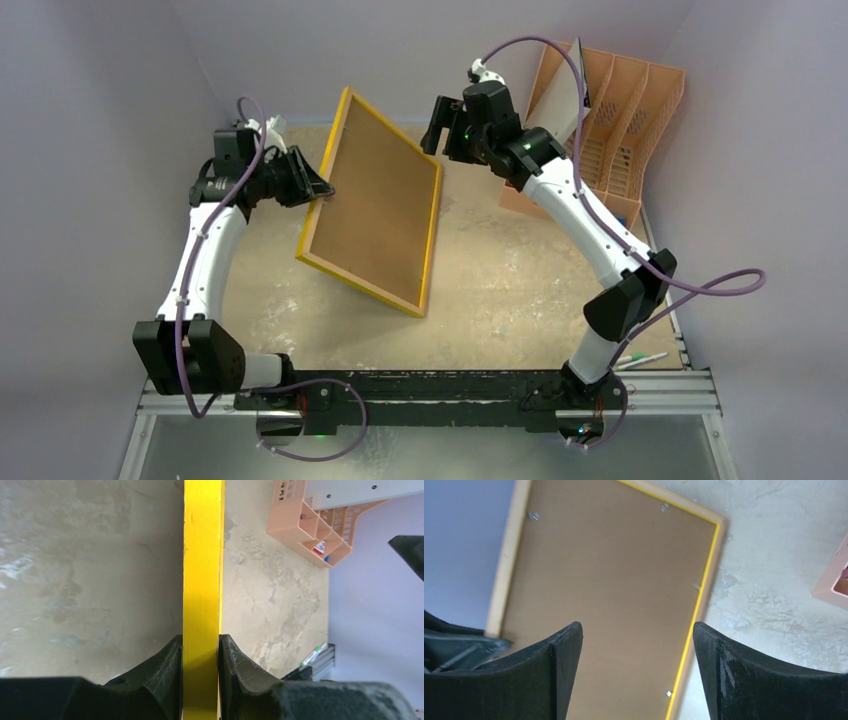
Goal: Put the photo into the frame
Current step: Turn over the photo frame at the center of the board.
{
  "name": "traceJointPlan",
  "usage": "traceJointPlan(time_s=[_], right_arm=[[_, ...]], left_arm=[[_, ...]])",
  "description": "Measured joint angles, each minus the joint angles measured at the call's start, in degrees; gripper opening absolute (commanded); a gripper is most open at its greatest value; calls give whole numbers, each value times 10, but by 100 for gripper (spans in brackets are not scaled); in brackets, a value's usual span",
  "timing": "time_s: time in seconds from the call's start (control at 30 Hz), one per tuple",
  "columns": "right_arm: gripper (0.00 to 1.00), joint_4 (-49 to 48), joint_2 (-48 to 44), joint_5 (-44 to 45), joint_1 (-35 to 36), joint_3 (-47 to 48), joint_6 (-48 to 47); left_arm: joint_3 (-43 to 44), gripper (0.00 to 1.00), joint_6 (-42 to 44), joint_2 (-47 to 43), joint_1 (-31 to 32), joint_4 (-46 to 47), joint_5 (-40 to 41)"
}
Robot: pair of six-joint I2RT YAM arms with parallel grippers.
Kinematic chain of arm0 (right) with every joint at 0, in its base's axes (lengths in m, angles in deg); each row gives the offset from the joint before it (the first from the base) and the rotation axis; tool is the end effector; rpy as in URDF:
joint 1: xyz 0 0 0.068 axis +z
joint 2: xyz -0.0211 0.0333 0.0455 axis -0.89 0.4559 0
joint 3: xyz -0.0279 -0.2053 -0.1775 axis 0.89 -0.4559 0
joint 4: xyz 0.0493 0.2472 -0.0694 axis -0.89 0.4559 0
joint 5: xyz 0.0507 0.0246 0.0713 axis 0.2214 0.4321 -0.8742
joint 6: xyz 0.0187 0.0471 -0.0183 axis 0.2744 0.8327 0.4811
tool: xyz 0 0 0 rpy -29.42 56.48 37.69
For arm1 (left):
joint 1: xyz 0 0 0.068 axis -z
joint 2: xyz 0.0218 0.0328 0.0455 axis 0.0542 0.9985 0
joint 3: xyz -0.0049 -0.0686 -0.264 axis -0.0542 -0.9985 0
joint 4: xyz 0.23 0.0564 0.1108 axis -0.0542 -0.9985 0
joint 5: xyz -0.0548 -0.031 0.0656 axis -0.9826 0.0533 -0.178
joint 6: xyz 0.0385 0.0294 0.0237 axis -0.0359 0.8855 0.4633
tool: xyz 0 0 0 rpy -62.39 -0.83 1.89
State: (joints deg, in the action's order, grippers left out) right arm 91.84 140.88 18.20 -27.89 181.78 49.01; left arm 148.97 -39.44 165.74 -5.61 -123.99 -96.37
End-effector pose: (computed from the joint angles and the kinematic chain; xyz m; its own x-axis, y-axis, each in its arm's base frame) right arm 0.3227 0.2181 0.4402 -0.4957 0.3466 -0.7963 -0.1717 0.8597 0.4810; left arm 0.2843 -0.0077 0.3432 -0.7583 -0.4306 -0.4894 0.0327 0.7247 -0.6883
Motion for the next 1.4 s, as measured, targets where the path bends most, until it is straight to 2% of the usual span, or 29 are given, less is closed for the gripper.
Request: traceJointPlan(time_s=[0.23,0.57,0.9,1.2,1.4], right_arm=[[87,5,5,-33,-10,-26,-5],[88,3,34,-122,-25,-27,15],[85,-45,29,-179,-25,-75,62],[83,-83,-11,-211,-25,-113,101],[82,-99,-20,-239,-25,-125,123]], left_arm=[[119,0,74,23,0,-117,66],[217,0,152,28,0,-190,127],[270,0,198,45,0,-219,177],[300,0,218,50,7,-219,183],[292,0,224,45,86,-198,220]])
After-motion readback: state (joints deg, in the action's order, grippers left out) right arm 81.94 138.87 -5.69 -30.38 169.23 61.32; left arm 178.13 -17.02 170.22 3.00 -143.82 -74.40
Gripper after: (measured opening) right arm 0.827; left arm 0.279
